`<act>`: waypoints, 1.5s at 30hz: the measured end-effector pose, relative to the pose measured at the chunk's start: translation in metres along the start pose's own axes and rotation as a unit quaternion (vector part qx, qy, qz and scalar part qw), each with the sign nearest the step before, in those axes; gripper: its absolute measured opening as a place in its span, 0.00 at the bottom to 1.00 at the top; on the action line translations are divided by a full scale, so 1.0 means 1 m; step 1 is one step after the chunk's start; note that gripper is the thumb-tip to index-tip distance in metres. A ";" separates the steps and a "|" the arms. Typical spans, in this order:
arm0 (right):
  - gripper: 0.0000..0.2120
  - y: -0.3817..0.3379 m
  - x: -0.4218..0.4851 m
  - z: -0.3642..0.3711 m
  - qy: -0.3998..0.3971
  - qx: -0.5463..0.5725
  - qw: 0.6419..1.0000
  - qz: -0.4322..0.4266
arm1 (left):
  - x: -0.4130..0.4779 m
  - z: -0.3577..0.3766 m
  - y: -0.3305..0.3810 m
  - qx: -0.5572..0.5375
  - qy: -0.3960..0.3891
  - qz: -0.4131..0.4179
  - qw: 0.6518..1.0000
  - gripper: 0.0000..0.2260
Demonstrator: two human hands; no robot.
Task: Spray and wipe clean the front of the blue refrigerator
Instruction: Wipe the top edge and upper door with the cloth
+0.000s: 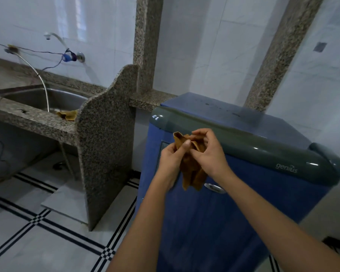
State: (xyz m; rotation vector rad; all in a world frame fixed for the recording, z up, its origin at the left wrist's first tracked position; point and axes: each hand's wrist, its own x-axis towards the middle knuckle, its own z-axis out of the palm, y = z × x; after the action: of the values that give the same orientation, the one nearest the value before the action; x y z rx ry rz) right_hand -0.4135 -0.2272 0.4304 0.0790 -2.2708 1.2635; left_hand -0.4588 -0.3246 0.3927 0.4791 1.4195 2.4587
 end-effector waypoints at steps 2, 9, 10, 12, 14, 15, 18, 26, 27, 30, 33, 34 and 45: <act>0.20 -0.002 0.004 -0.007 -0.057 -0.037 0.997 -0.023 | 0.003 0.000 0.004 0.014 0.044 0.026 0.999 0.05; 0.15 0.000 0.030 -0.019 -0.028 -0.177 0.981 -0.073 | 0.044 -0.021 -0.002 0.126 0.247 0.111 0.954 0.07; 0.15 0.001 0.032 -0.018 -0.025 -0.220 0.971 -0.087 | 0.053 -0.024 -0.007 0.168 0.276 0.105 0.941 0.09; 0.17 0.007 0.037 -0.015 -0.037 -0.313 0.943 -0.108 | 0.069 -0.023 -0.018 0.201 0.323 0.128 0.916 0.15; 0.19 0.015 0.041 -0.011 -0.054 -0.371 0.918 -0.130 | 0.075 -0.019 -0.031 0.175 0.375 0.201 0.888 0.20; 0.21 0.018 0.041 -0.009 -0.061 -0.389 0.908 -0.141 | 0.076 -0.017 -0.038 0.163 0.396 0.233 0.873 0.19; 0.23 0.030 0.045 -0.002 -0.081 -0.445 0.875 -0.172 | 0.075 -0.012 -0.066 0.197 0.381 0.277 0.860 0.14; 0.22 0.037 0.050 0.009 -0.041 -0.490 0.843 -0.221 | 0.092 -0.022 -0.065 0.359 0.291 0.210 0.862 0.22; 0.22 0.036 0.051 0.009 -0.034 -0.493 0.840 -0.224 | 0.094 -0.022 -0.062 0.356 0.291 0.198 0.866 0.22; 0.22 0.039 0.048 0.019 -0.040 -0.515 0.820 -0.246 | 0.075 -0.026 -0.079 0.354 0.275 0.179 0.876 0.23; 0.22 0.041 0.046 0.032 -0.052 -0.543 0.794 -0.266 | 0.067 -0.034 -0.082 0.346 0.231 0.154 0.896 0.22; 0.22 0.041 0.047 0.035 -0.049 -0.546 0.794 -0.262 | 0.074 -0.036 -0.074 0.352 0.225 0.147 0.897 0.22; 0.24 0.044 0.050 0.032 -0.032 -0.581 0.783 -0.220 | 0.080 -0.041 -0.058 0.357 0.192 0.127 0.905 0.21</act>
State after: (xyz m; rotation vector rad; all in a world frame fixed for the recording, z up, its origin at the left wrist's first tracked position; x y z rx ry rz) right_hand -0.4827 -0.2177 0.4069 0.1798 -2.4735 -0.4837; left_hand -0.5444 -0.2980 0.3352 0.3313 2.5922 2.2163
